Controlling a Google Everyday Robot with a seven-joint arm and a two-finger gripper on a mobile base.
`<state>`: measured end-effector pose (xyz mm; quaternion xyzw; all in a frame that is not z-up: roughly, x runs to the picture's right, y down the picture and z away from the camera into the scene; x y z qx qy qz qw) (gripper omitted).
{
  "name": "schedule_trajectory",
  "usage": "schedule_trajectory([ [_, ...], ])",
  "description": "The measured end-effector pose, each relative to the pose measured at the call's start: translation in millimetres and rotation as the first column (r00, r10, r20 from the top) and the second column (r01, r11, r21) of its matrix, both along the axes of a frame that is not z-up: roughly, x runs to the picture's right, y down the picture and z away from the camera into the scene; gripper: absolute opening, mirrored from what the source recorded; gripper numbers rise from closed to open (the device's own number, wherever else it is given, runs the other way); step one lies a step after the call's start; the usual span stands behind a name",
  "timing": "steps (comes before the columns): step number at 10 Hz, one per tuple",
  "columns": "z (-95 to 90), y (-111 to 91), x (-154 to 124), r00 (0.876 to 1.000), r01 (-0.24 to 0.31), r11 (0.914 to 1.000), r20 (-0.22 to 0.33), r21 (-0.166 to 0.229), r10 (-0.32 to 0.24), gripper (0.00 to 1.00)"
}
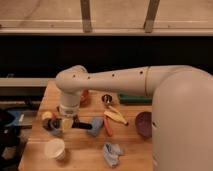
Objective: Place brush in paper cup
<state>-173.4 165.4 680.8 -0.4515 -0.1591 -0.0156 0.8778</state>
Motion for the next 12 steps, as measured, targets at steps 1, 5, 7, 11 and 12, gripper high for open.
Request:
schedule_trajectory([
  [1,3.0,5.1,-0.4,1.000,-0.002,0.9999,0.011,-0.012,0.002,0.19],
  [5,-2.3,21.2,-8.6,0.998,0.034,0.9991,0.052,-0.027,-0.033,0.19],
  [7,-8.4,26.5,-9.9,0.996,0.060,0.9979,0.063,-0.025,-0.059,0.19],
  [11,-17.3,43.7,-12.2,0.989,0.092,0.9954,0.115,-0.024,-0.089,0.19],
  [12,-18.3,46.6,-12.3,0.988,0.095,0.9951,0.122,-0.027,-0.091,0.19],
])
